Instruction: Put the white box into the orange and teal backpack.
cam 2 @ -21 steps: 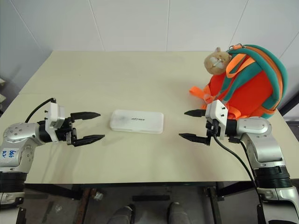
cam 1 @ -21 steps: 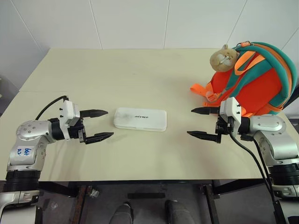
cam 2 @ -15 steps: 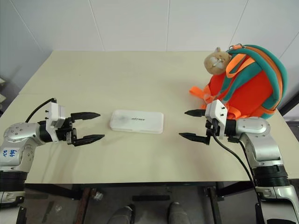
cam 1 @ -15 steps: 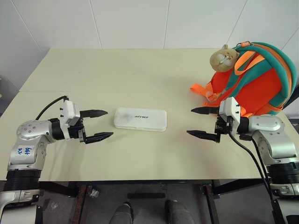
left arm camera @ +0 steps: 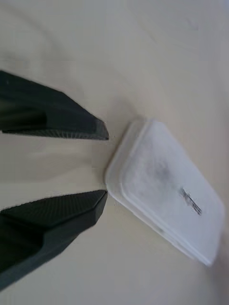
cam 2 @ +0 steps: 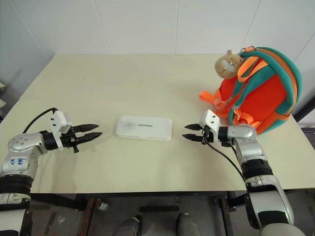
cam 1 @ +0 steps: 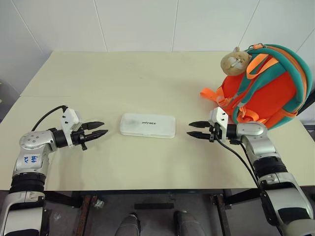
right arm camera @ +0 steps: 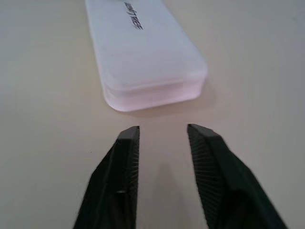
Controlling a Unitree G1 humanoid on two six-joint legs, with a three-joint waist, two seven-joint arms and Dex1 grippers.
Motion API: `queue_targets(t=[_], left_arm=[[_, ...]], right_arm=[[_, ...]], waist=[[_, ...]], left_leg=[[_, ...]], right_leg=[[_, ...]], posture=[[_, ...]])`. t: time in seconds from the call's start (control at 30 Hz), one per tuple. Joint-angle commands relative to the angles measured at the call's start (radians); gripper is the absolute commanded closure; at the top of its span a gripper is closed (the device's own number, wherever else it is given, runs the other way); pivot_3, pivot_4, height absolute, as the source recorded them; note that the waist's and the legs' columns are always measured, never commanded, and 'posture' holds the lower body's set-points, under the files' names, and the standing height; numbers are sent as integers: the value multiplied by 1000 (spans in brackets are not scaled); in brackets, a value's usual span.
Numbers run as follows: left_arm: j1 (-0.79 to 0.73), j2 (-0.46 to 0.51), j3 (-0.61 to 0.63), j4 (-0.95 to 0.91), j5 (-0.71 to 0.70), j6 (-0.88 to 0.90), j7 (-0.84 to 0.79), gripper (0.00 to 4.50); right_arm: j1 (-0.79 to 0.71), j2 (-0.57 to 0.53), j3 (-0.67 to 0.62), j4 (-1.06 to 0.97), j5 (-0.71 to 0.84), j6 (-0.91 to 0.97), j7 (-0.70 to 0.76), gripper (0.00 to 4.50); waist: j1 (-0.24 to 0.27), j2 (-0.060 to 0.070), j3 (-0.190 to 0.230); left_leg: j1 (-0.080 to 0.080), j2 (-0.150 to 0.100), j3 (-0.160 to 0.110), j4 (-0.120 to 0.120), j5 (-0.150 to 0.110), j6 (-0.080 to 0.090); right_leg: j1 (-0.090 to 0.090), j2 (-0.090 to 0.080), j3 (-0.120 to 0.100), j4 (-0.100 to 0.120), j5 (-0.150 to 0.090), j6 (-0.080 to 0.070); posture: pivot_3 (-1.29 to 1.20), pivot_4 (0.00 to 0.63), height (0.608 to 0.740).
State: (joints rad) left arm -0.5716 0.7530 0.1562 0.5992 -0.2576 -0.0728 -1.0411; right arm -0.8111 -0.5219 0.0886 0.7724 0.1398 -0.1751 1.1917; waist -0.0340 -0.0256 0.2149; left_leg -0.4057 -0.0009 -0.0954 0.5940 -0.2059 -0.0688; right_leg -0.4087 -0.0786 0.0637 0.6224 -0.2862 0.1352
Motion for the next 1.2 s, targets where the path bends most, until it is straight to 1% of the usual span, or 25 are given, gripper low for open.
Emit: queue_targets(t=[0.03,0.07,0.2,0.33,0.57,0.77,0.9,1.0,1.13,1.2], left_arm=[[-59,-17,-9,65,50,-25,75,4161],[-69,-22,-20,78,63,-25,79,4485],[-105,-59,-46,111,87,-20,96,4485],[-144,-127,-84,127,106,-15,104,4485],[-152,-155,-85,130,107,-18,116,4485],[-120,-160,-83,91,83,-22,74,4485],[-27,-163,-81,-97,27,49,29,4485],[39,-162,-82,-217,7,104,27,4485],[158,-150,-72,-407,-32,192,31,4485],[201,-145,-62,-472,-45,226,40,4485]], right_arm=[[-60,25,2,80,-37,-66,-33,4128],[-70,32,6,98,-49,-76,-38,4488],[-101,72,3,154,-68,-107,-68,4488],[-125,140,15,192,-91,-118,-101,4488],[-122,177,12,186,-97,-125,-89,4488],[-97,171,8,120,-78,-112,-55,4488],[1,120,4,-90,-27,-35,22,4488],[65,86,3,-221,-2,32,39,4488],[194,0,-18,-459,54,156,63,4488],[248,-40,-37,-547,80,211,60,4488]], waist=[[0,0,0],[1,0,0],[1,0,0],[0,0,0],[-13,0,0],[-22,0,0],[-21,0,0],[-20,0,0],[-18,0,0],[-18,0,0]], left_leg=[[0,0,0,0,0,0],[0,0,0,0,0,0],[0,0,0,0,0,-1],[0,0,0,0,1,-1],[0,0,-1,1,1,-2],[0,0,-1,1,1,-2],[0,0,-1,0,1,-2],[0,0,-1,0,1,-2],[0,0,-1,1,1,-2],[1,0,-2,1,1,-2]], right_leg=[[0,0,0,0,0,0],[0,0,0,1,0,0],[0,0,0,1,0,0],[0,0,0,3,0,0],[-1,0,0,5,0,0],[-1,0,0,5,0,0],[-1,0,0,5,0,1],[-1,0,0,4,0,1],[-1,0,0,5,0,1],[0,0,0,5,0,1]], posture=[[0,150,740],[0,150,740],[0,150,740],[0,150,740],[0,150,740],[0,150,740],[0,150,740],[0,150,740],[0,150,740],[0,150,740]])
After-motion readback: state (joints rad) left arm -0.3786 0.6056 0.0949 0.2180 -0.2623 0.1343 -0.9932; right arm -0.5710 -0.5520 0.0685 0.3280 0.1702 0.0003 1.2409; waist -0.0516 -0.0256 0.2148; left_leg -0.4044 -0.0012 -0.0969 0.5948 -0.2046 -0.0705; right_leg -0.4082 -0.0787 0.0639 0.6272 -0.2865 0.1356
